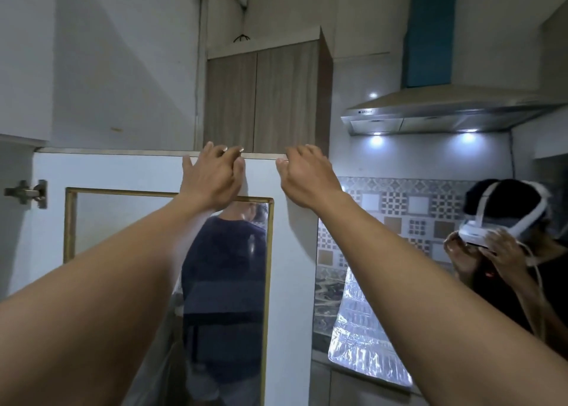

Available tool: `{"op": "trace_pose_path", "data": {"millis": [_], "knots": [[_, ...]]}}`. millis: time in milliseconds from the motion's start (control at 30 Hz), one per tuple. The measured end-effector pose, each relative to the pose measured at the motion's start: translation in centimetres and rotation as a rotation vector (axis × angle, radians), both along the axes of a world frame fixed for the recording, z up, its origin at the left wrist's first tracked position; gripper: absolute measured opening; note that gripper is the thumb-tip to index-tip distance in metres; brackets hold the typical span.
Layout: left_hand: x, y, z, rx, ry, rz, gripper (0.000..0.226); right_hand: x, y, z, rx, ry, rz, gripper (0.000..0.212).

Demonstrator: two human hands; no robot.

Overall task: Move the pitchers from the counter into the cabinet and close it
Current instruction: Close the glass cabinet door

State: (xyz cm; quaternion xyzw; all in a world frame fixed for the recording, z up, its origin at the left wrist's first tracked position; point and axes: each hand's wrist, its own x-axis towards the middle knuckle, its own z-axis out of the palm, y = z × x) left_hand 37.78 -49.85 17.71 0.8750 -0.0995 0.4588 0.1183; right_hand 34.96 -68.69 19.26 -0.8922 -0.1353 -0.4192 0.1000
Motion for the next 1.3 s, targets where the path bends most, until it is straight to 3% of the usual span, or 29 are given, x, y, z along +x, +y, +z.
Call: {"op": "trace_pose_path", "data": {"millis": [367,667,800,1000,1133,1300], "knots": [[-2.9,0.0,-0.5,-0.029,0.032,0.023,0.049,-3.0,0.2,0.3,-0.068,-0.017,0.017,0.033],[-11.5,2.4,-0.4,-0.154,0.116,-0.032,0.057,-13.2,3.4,4.3,-0.101,0.135,0.009,0.017],[-17.6,5.2,-0.2,-0.307,0.064,-0.147,0.053,-18.6,6.1,6.4,-0.054,0.323,0.137,0.036],[-27.5,9.7,1.6,-0.648,0.148,-0.258,0.059,-25.1,9.1,7.3,0.344,0.869,0.642,0.053],[-33.1,12.5,2.2,-0.776,0.295,-0.334,0.066,-26.7,13.2,5.1,0.336,0.988,0.866,0.057],[-39.3,18.9,3.0,-0.927,0.278,-0.325,0.086,-28.5,23.1,1.9,0.381,0.921,0.99,0.061]]}}
